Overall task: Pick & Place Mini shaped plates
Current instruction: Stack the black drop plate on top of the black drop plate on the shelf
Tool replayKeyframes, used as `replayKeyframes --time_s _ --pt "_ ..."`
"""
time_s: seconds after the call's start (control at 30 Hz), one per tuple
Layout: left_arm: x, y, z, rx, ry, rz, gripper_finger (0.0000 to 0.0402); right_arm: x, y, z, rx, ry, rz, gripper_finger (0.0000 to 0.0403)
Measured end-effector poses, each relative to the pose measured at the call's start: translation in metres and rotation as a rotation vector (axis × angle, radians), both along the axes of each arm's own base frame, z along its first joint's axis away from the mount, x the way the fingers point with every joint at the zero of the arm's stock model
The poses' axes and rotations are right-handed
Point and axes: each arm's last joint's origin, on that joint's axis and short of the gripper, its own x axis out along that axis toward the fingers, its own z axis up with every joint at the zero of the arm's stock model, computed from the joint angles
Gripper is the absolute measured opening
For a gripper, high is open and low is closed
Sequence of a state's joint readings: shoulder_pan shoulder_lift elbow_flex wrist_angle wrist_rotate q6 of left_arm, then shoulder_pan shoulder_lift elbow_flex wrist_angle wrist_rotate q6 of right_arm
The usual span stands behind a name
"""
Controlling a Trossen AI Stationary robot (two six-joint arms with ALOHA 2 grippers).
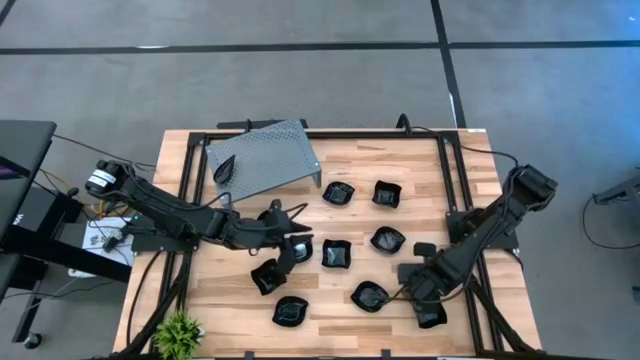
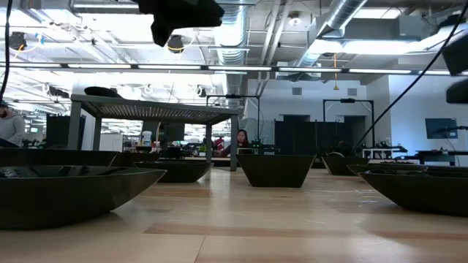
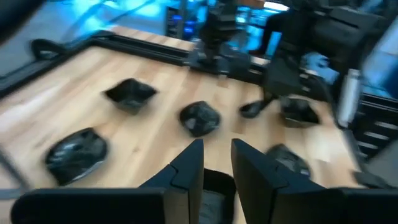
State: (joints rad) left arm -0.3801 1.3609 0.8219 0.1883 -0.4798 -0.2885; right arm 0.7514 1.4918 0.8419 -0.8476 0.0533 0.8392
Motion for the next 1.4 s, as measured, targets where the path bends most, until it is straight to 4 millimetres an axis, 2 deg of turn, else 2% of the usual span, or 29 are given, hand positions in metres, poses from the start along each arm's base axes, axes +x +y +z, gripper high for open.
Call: replayKeyframes --time_s 0.13,0.27,0.4,0.57,0.73,0.9,1.07,1.4 --pt "0.002 -0.005 0.003 0.014 -0.022 -0.165 0.0083 0.012 0.002 0.016 0.005 -0.052 0.027 0.0003" --pt "0.010 -0.014 0.000 0.072 -0.077 -0.306 0.0083 0.033 -0.002 0.030 0.023 -0.158 0.021 0.0002" --pt "0.024 -0.022 -0.016 0.104 -0.105 -0.402 0.0087 0.057 -0.009 0.035 0.094 -0.303 0.012 0.0001" --pt "0.041 -0.025 -0.046 0.121 -0.079 -0.412 0.0116 0.078 -0.020 0.041 0.120 -0.432 0.065 0.0001" --pt "0.056 -0.025 -0.062 0.173 -0.155 -0.458 0.0150 0.088 -0.031 0.042 0.131 -0.459 0.121 0.0001" --pt "0.071 -0.025 -0.074 0.238 -0.147 -0.489 0.0168 0.095 -0.037 0.045 0.177 -0.496 0.175 0.0000" --pt "0.084 -0.023 -0.081 0.321 -0.134 -0.492 0.0168 0.102 -0.040 0.049 0.274 -0.526 0.196 0.0000" --pt "0.088 -0.022 -0.085 0.231 -0.115 -0.500 0.0151 0.105 -0.046 0.049 0.261 -0.545 0.249 0.0000"
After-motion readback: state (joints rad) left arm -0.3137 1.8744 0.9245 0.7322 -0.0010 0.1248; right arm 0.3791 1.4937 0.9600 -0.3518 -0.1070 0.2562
